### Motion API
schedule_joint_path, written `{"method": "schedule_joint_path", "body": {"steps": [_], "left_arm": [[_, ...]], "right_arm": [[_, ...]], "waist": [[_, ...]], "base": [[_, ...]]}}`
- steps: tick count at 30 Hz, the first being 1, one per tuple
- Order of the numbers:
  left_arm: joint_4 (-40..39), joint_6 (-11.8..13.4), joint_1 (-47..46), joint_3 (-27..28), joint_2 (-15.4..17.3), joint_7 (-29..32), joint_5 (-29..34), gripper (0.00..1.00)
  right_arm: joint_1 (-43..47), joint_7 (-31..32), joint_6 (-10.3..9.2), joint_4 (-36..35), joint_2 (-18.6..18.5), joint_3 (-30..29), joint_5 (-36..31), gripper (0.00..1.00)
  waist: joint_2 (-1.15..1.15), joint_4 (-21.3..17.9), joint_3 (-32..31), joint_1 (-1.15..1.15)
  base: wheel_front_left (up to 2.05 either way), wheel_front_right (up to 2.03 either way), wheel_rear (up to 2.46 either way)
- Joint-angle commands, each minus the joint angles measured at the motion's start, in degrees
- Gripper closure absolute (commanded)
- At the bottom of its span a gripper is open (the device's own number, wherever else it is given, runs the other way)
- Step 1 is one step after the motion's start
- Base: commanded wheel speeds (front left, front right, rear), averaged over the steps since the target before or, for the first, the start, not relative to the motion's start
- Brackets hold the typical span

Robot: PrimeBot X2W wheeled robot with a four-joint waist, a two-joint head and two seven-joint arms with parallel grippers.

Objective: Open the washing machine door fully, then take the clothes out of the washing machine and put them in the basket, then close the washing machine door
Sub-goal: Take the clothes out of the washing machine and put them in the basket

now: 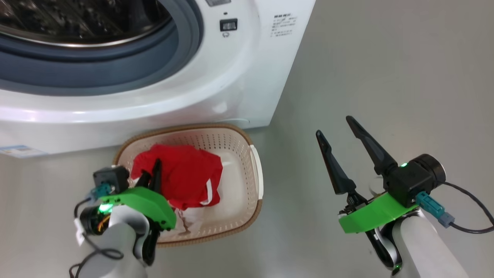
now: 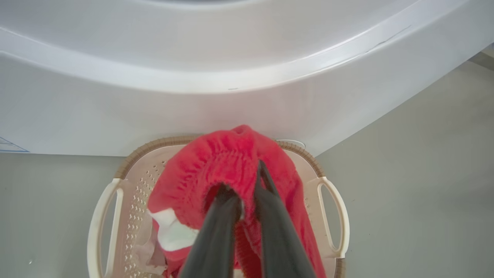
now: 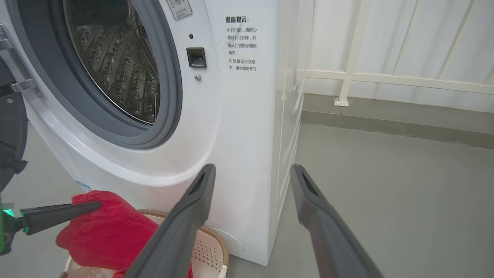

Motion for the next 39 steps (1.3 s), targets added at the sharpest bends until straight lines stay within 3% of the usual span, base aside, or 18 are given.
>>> {"method": "schedule_joint_path", "body": {"steps": [1, 17, 19, 20, 25, 33, 39], "left_arm": [[1.75, -0.31, -2.20, 0.41, 0.92, -0.77, -0.09, 1.00], [17.23, -0.34, -9.88, -5.60, 0.85, -1.09, -4.01, 0.98], [18.02, -0.26, -10.20, -6.09, 0.85, -1.00, -4.51, 0.84], [18.35, -0.06, -10.40, -6.49, 0.85, -0.98, -4.50, 0.66], [18.69, -0.38, -10.91, -8.41, 0.85, -1.42, -4.99, 0.02], [16.39, -0.10, -10.15, -9.07, 0.84, -2.49, -6.58, 0.00], [9.46, 0.77, -7.52, -6.21, 1.02, -2.54, -5.63, 0.00]], "right_arm": [[-1.06, -0.36, 0.26, -1.22, -0.08, 0.87, 0.28, 0.00], [-3.16, -0.36, 0.26, -0.95, 0.15, 0.60, 0.62, 0.00], [-3.35, -0.36, 0.26, -0.94, 0.23, 0.49, 0.77, 0.00], [-3.50, -0.36, 0.26, -0.94, 0.27, 0.53, 0.85, 0.00], [-3.97, -0.36, 0.26, -0.82, 0.45, 0.31, 0.93, 0.00], [-3.37, -0.36, 0.26, -0.15, 0.68, -1.24, 0.89, 0.00], [-2.41, -0.36, 0.26, 0.56, 0.74, -2.45, 0.61, 0.00]], "waist": [[0.00, -0.45, 2.12, 0.00], [0.00, -3.58, 7.34, 0.00], [0.00, -3.80, 7.73, 0.00], [0.00, -3.94, 7.94, 0.00], [0.00, -4.12, 8.17, 0.00], [0.00, -3.14, 5.51, 0.00], [0.00, -1.70, 2.36, 0.00]], "base": [[0.00, 0.00, 0.00], [0.00, 0.00, 0.00], [0.00, 0.00, 0.00], [0.00, 0.00, 0.00], [0.00, 0.00, 0.00], [0.00, 0.00, 0.00], [0.00, 0.00, 0.00]]}}
